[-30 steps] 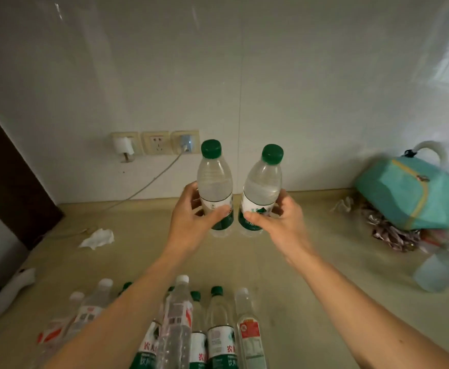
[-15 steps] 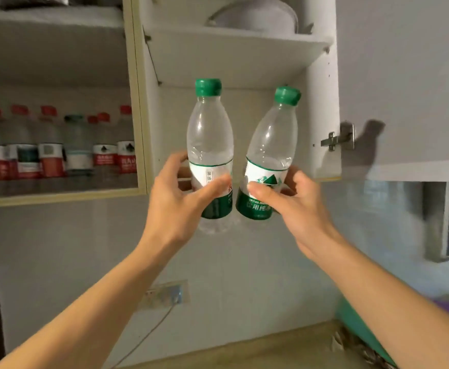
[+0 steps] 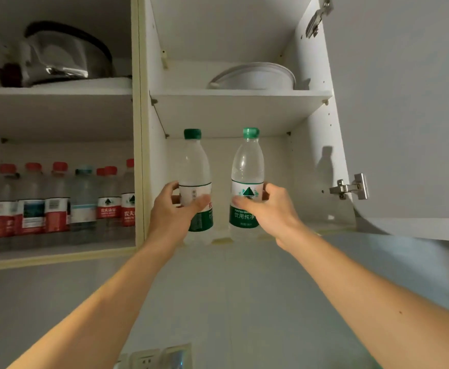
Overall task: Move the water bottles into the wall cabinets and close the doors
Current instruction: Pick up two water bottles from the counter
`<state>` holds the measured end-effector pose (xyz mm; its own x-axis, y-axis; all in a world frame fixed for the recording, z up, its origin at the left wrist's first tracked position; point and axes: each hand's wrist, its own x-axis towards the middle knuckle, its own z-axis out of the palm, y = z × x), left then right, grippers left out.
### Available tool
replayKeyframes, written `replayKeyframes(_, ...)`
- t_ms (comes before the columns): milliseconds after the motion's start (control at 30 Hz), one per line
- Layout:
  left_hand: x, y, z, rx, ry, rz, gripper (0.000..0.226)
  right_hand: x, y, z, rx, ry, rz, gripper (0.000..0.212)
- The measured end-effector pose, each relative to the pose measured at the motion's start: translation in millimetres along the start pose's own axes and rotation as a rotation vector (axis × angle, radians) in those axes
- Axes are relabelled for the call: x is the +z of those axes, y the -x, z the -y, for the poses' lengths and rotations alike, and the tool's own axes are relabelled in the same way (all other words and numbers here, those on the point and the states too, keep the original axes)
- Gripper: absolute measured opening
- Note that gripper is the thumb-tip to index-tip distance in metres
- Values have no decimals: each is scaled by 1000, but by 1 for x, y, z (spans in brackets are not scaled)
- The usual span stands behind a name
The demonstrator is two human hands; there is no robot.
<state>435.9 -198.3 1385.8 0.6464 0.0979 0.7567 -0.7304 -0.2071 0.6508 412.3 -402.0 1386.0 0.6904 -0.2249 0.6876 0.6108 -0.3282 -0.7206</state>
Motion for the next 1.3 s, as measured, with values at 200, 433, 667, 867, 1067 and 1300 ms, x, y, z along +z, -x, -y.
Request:
replayKeyframes(200, 10, -38, 11, -100, 51, 145, 29, 2, -42, -7, 45, 92, 172, 37)
replayKeyframes(433, 29, -75, 35, -215, -43, 169, 24, 19, -83, -32, 111, 209, 169, 38)
replayKeyframes(667, 50, -97, 53, -263, -144, 146, 31, 30, -101, -45, 168, 142, 221, 38)
replayKeyframes(867, 53, -101, 55, -274, -151, 163, 34, 27, -103, -50, 172, 67, 237, 39)
replayKeyframes(1067, 54, -90, 45, -255, -331, 186, 44, 29, -98, -46, 178, 82, 188, 39)
replayKeyframes(1300, 17, -47, 10, 92, -487, -9, 49, 43, -52, -20, -179, 253, -156, 55)
